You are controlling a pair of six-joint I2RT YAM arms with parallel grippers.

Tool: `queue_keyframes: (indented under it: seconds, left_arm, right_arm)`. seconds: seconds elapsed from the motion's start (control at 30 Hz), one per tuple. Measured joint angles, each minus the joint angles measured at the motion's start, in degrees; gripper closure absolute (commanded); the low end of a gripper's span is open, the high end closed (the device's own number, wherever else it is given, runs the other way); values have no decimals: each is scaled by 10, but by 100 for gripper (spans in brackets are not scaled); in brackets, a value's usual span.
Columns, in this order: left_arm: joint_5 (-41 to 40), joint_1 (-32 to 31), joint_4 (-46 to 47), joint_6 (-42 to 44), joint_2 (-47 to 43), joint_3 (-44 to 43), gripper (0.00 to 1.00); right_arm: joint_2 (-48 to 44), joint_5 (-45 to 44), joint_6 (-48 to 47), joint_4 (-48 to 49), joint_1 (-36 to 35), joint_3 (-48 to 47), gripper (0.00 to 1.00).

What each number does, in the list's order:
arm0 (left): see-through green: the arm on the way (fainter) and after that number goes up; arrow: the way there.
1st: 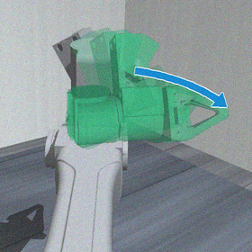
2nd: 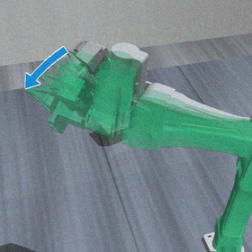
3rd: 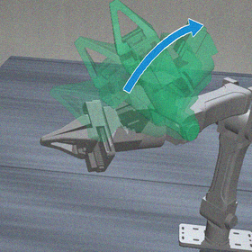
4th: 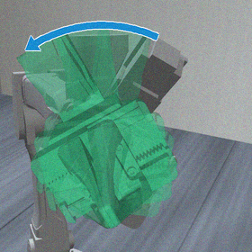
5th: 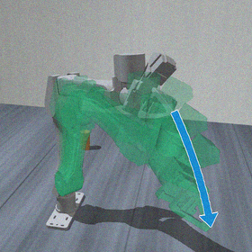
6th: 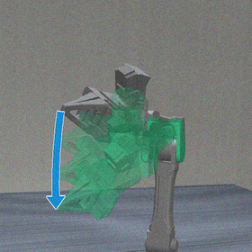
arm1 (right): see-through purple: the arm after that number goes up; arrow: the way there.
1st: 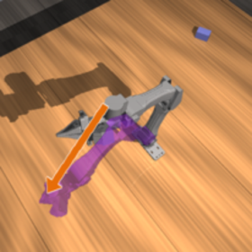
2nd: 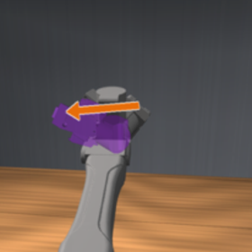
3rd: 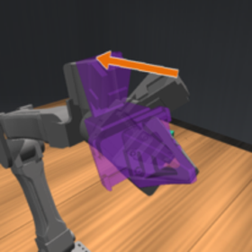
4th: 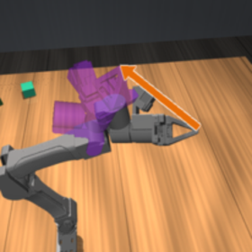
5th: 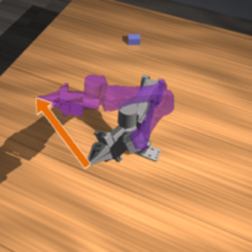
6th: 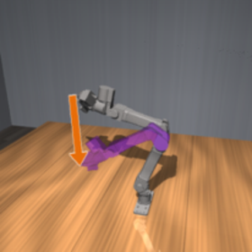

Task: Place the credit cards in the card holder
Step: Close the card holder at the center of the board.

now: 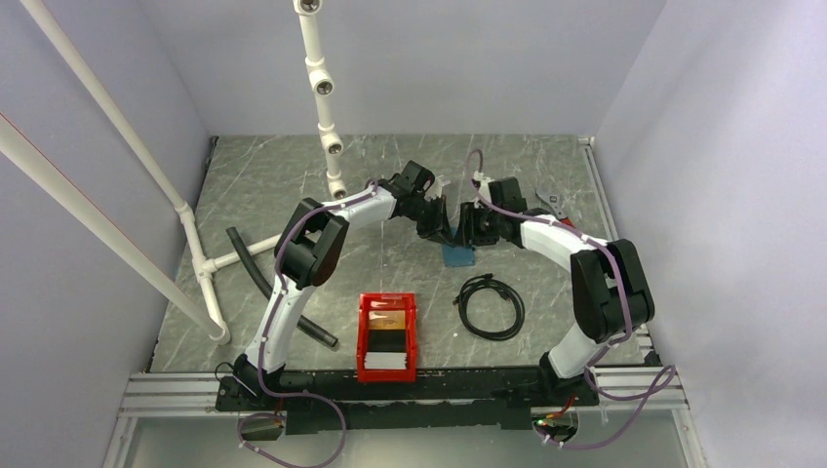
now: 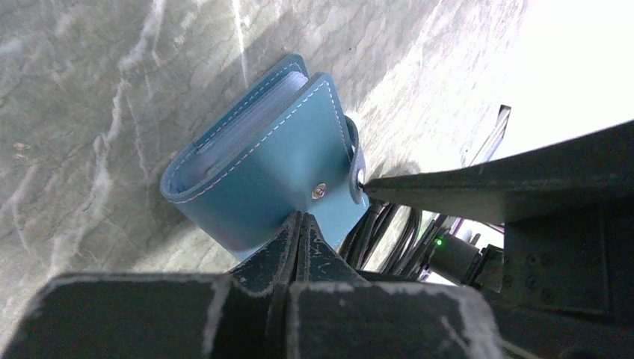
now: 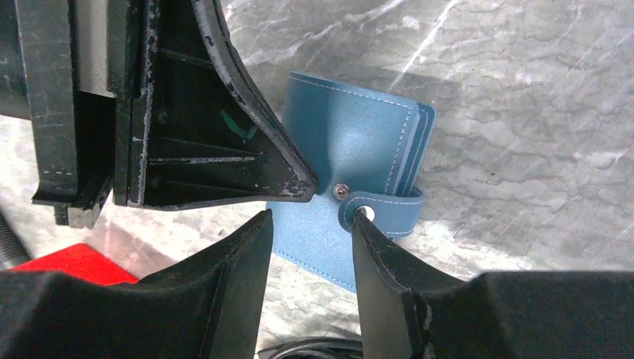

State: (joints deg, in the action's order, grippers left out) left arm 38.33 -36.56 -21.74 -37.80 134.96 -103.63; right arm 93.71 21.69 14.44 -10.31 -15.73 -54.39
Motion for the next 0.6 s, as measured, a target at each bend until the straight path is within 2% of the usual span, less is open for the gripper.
queue_keyframes:
  seconds: [0.17,0.4,0.6]
  left_arm:
    - [0,0,0,3,0,0,100]
    - [0,0,0,3,0,0,100]
    - [0,0,0,3,0,0,100]
  right_arm:
    - [-1,-96,-28,-37,-44,-18,62]
    - [2,-210,-47,-64,-74,-46,63]
    - [13,-251,-57,-71,-89,-57,64]
